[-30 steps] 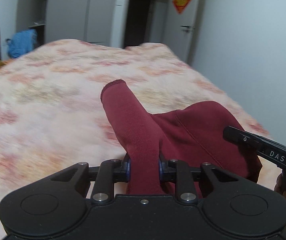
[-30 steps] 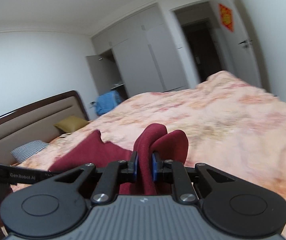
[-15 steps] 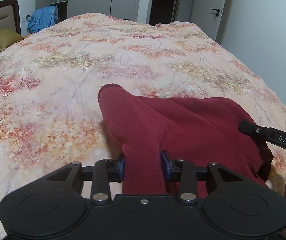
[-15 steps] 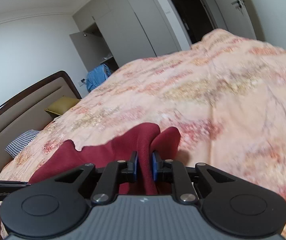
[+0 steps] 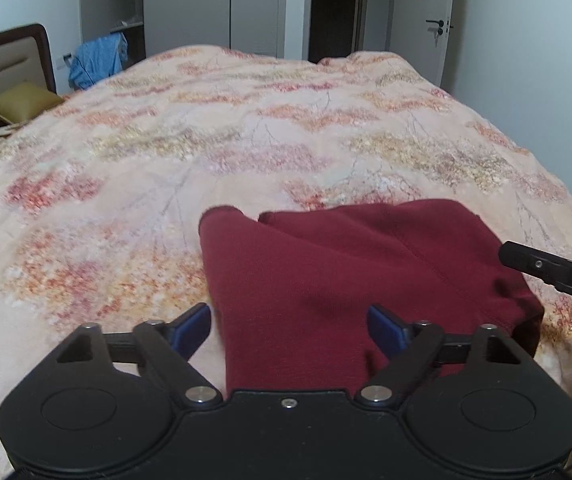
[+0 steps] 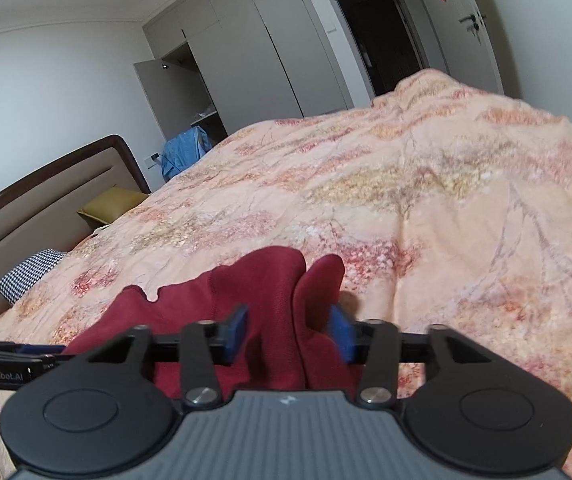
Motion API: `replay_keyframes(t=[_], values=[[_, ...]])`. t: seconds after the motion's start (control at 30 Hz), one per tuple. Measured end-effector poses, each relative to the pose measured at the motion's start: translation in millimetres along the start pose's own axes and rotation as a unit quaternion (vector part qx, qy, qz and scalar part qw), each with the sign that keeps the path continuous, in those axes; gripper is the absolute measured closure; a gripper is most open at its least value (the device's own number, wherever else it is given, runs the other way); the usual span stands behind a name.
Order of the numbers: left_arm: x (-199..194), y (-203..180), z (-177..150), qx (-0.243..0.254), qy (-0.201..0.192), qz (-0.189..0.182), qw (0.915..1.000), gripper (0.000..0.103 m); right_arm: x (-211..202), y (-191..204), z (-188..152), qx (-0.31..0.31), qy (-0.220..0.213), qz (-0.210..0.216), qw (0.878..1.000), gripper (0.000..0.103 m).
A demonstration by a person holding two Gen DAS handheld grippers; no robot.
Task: Fold small clothes
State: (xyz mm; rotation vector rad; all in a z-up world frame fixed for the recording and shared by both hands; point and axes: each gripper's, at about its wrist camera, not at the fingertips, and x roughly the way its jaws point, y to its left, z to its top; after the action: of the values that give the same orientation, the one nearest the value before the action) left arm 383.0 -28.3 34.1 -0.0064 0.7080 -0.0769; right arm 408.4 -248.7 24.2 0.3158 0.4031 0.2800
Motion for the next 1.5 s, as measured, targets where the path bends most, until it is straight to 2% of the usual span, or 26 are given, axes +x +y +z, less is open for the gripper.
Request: replay_keyframes(t=[0.13,0.2,0.37,0.5,0.63,0.97,1.27,1.5], values=[[-28,-1,-1,-0.007,-0.03,0.013,0.9994,0.003,-27,14,5,-0.024,-0.028,-0.005,0.999,0.023],[-46,-1,-4,-0.012,-0.049,0.018,0.9986,0.001,-44,22,7,-0.033,-0.048,-0.008,0.998,0.011],[-93,0,-17,-0.02,-0.084,0.027,0.9959,0.001,-94,42,9,-0.058,-0.098,-0.009,0.993,0.0],[-131,0,-42,-0.03,-0.109,0.037,0.9929,0.001,-136,57,1,-0.075,-0.129,-0.01,0.989,0.0],[-161,3,-76,-0.053,-0.111,0.03,0.992,0.001,-173,69,-19,-0.085,-0.144,-0.007,0.986,0.0],[-206,-1,-149,-0.06,-0.13,0.037,0.989,0.001,-243,86,-90,-0.114,-0.143,-0.033,0.983,0.0],[-212,-3,-181,-0.037,-0.136,0.048,0.9889,0.001,-264,92,-135,-0.128,-0.131,-0.057,0.981,0.0],[-213,3,-183,-0.047,-0.135,0.05,0.9885,0.001,-265,90,-139,-0.119,-0.12,-0.056,0.984,0.0]])
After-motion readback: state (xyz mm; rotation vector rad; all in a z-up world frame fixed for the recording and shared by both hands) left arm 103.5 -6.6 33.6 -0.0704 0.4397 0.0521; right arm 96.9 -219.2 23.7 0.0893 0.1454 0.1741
